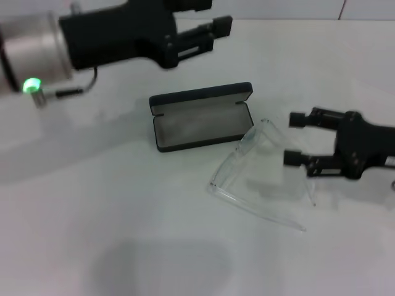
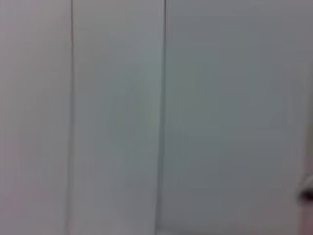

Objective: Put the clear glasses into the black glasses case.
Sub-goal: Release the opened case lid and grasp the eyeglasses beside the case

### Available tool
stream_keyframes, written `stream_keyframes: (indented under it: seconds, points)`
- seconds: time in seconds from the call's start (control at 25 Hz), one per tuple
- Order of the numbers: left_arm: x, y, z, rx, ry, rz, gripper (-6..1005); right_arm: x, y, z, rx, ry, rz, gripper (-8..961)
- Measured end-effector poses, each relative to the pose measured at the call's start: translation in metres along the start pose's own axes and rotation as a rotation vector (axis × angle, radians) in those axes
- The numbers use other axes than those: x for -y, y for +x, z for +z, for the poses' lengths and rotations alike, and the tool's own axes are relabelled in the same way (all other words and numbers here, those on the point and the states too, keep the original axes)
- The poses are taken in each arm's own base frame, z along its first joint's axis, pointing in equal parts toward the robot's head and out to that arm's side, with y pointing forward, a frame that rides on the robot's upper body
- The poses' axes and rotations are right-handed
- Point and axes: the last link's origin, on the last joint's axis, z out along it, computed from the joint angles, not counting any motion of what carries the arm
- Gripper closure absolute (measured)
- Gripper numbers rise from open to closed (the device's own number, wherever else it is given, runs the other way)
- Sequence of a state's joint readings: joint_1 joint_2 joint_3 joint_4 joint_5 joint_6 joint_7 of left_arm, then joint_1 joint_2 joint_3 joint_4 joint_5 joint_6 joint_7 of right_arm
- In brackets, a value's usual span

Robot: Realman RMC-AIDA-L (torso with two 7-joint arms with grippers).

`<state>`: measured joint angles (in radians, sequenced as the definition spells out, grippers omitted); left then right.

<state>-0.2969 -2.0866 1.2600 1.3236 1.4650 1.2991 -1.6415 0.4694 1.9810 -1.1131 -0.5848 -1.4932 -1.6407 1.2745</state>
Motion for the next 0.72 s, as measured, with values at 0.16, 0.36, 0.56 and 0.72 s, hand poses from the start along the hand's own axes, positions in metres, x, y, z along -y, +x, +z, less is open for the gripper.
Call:
stream_keyframes:
  seconds: [0.16,0.36,0.56,0.72]
  points:
    - [-0.011,-0.020,-0.015,-0.202,-0.075,-0.115,418,0.016,-0.025,-0.006,-0.072,0.009,-0.022,180]
    - [-0.020,-0.038,-0.042,-0.308,-0.079,-0.156,249,0.031,-0.076,-0.010,-0.235,-0.023,-0.093,182]
    - [-0.026,-0.055,-0.062,-0.300,-0.037,-0.194,180,0.042,-0.116,-0.004,-0.427,-0.077,-0.152,185]
    - [-0.030,-0.066,-0.074,-0.309,-0.002,-0.207,146,0.044,-0.142,0.018,-0.640,-0.115,-0.220,187]
